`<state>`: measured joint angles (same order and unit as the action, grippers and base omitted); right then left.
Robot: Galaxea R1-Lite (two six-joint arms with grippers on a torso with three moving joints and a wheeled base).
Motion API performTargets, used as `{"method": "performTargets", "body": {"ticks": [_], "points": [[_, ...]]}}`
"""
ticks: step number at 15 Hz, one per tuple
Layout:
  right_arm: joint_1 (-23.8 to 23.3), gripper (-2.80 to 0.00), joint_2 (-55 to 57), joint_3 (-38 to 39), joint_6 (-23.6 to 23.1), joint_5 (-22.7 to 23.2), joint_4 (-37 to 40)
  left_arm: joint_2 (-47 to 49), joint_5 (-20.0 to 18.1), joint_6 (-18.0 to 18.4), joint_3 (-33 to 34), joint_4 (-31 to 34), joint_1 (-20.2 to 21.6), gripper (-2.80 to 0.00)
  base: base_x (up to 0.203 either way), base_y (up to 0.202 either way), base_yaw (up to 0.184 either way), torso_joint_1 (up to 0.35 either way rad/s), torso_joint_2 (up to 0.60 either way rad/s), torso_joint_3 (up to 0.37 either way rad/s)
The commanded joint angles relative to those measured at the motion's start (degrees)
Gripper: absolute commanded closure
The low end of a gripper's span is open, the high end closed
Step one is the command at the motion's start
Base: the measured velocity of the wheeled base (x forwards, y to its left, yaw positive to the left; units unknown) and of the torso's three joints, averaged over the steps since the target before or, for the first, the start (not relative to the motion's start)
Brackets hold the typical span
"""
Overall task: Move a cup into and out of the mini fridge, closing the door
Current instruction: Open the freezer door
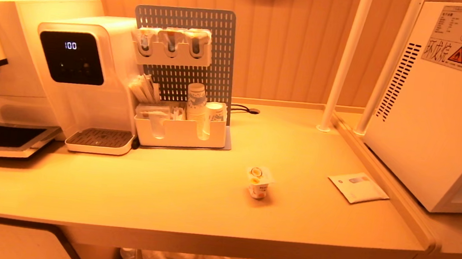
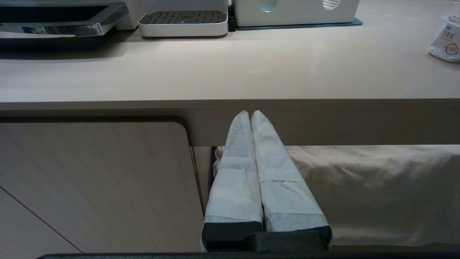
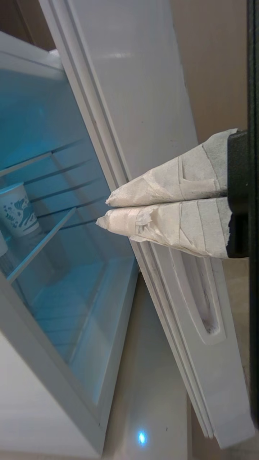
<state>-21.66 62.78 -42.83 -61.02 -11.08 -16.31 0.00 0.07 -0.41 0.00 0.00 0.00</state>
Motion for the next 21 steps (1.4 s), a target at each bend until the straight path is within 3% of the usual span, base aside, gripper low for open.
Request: {"method": "performTargets", "body": {"ticks": [1, 11, 15, 19, 21], "points": [[-0.84, 0.00, -0.38, 0.20, -0.62, -0.49, 0.02, 0.00, 0.01, -0.03, 0.00, 0.00, 0.00, 0.00, 0.000, 0.000, 0.000, 0.000, 0.00, 0.000], [-7.24, 0.00, -1.80, -0.33, -4.38, -3.73, -0.21, 0.00, 0.01, -0.04, 0.00, 0.00, 0.00, 0.00, 0.000, 0.000, 0.000, 0.000, 0.00, 0.000], [-8.64, 0.00, -1.51, -1.96, -5.10, -9.11, -0.36, 0.00, 0.01, -0.06, 0.00, 0.00, 0.00, 0.00, 0.000, 0.000, 0.000, 0.000, 0.00, 0.000], [-9.06, 0.00, -1.33, -2.66, -4.59, -10.04, -0.21, 0.00, 0.01, -0.03, 0.00, 0.00, 0.00, 0.00, 0.000, 0.000, 0.000, 0.000, 0.00, 0.000], [-10.19, 0.00, -1.42, -3.54, -3.11, -13.47, -0.23, 0.00, 0.01, -0.03, 0.00, 0.00, 0.00, 0.00, 0.000, 0.000, 0.000, 0.000, 0.00, 0.000]]}}
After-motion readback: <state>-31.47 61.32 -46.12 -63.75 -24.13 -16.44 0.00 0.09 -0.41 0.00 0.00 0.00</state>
